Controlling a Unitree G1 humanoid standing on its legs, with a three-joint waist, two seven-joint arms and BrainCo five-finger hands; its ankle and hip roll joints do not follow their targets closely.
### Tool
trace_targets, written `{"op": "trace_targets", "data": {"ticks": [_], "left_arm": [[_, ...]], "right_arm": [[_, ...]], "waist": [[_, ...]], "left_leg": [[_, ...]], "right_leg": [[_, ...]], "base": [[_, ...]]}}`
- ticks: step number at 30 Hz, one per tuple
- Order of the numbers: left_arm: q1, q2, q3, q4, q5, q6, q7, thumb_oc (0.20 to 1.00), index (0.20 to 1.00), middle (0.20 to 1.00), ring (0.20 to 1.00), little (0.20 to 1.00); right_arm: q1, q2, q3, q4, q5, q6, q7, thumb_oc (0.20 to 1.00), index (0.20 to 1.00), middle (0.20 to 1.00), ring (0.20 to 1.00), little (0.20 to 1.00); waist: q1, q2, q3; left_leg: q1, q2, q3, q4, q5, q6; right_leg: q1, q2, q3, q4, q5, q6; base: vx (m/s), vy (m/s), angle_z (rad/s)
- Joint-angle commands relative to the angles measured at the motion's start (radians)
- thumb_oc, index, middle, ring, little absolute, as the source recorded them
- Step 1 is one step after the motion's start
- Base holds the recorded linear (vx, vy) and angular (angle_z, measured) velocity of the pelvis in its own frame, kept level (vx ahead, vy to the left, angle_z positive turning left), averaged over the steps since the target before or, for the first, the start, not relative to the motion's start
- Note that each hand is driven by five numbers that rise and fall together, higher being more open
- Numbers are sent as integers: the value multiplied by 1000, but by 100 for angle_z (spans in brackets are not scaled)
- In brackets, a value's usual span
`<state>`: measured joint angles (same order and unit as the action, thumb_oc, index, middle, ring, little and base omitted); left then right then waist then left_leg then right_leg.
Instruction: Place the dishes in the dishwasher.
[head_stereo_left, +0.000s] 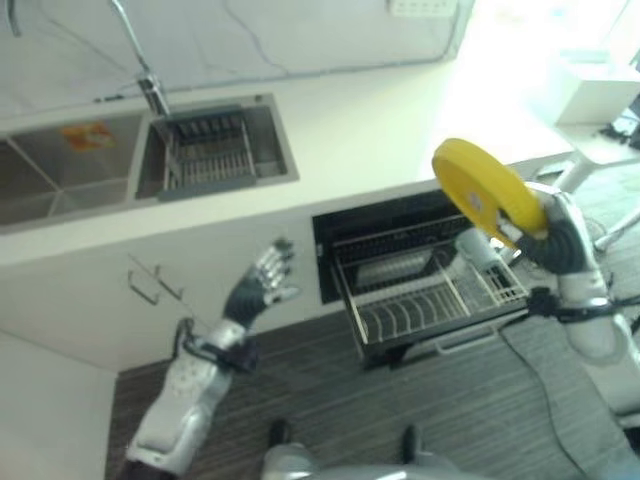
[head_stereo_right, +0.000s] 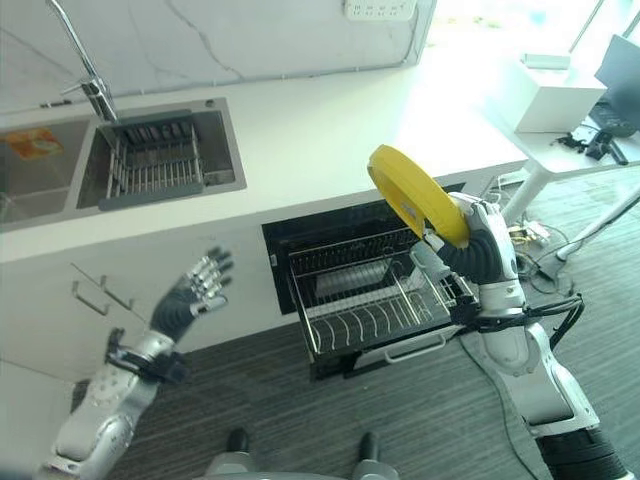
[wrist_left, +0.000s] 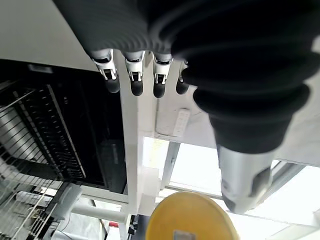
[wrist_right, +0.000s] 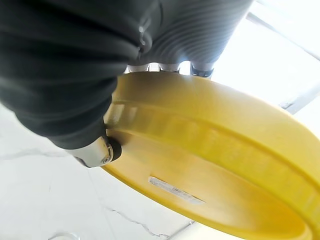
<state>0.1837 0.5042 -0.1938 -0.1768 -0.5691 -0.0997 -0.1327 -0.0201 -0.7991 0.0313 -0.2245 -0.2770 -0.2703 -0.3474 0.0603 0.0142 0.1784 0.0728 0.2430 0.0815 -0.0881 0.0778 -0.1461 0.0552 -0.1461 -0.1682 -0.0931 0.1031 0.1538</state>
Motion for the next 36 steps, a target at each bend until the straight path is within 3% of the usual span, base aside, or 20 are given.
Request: {"op": "trace_targets", "data": {"ticks": [1,3,4,6,9,10,16,29,36], "left_arm": [[-40,56,48,44,-34,-69,26,1000,1000,1000,1000,1000],[-27,53,39,128,0,-84,34,1000,1000,1000,1000,1000],[-34,64,16,214,34,-96,55,1000,1000,1000,1000,1000],[-37,58,-7,339,44,-89,84,1000,1000,1000,1000,1000],[-19,8,2,522,52,-102,72,1000,1000,1000,1000,1000],[-5,-20,11,621,84,-136,55,1000,1000,1000,1000,1000],[-1,-73,52,868,207,-165,17,1000,1000,1000,1000,1000],[0,-80,26,971,268,-156,0,1000,1000,1000,1000,1000],[-33,-50,1,997,279,-168,-5,1000,1000,1000,1000,1000]], "right_arm": [[-46,-38,-29,-62,-92,-66,9,200,200,200,200,200],[-49,-70,-10,-43,-194,-99,-12,200,200,200,200,200],[-69,-113,17,-28,-315,-111,-41,200,200,200,200,200],[-105,-183,66,9,-360,-104,-52,200,200,200,200,200],[-121,-191,130,112,-437,-129,-90,200,200,200,200,200],[-127,-190,149,154,-444,-141,-89,200,200,200,200,200],[-150,-181,242,299,-513,-206,-106,200,200,200,200,200],[-278,-89,406,579,-520,-207,-176,200,200,200,200,200],[-400,4,513,790,-472,-138,-165,200,200,200,200,200]], "waist": [[10,-56,-38],[11,-52,-43],[13,-52,-48],[17,-49,-58],[27,-49,-67],[33,-50,-69],[49,-54,-75],[98,-53,-74],[140,-44,-26]], "left_leg": [[3,-33,-13,1,-67,26],[5,-28,-10,1,-66,19],[5,-26,-11,1,-65,14],[5,-25,-19,1,-65,11],[4,-27,-30,1,-65,9],[5,-30,-35,1,-67,9],[6,-41,-51,1,-73,12],[1,-55,-80,1,-73,20],[-46,-49,-106,1,-59,14]], "right_leg": [[73,-63,-16,6,-70,46],[75,-63,-22,6,-73,46],[77,-65,-26,6,-72,48],[79,-65,-30,6,-76,50],[81,-66,-36,6,-76,51],[83,-67,-39,6,-76,52],[89,-71,-49,6,-76,57],[95,-70,-67,6,-76,58],[75,-74,-85,6,-73,62]], "base": [[23,-20,5],[15,-32,9],[23,-36,10],[28,-25,7],[28,-13,5],[28,-1,6],[9,13,13],[30,1,6],[4,-59,12]]}}
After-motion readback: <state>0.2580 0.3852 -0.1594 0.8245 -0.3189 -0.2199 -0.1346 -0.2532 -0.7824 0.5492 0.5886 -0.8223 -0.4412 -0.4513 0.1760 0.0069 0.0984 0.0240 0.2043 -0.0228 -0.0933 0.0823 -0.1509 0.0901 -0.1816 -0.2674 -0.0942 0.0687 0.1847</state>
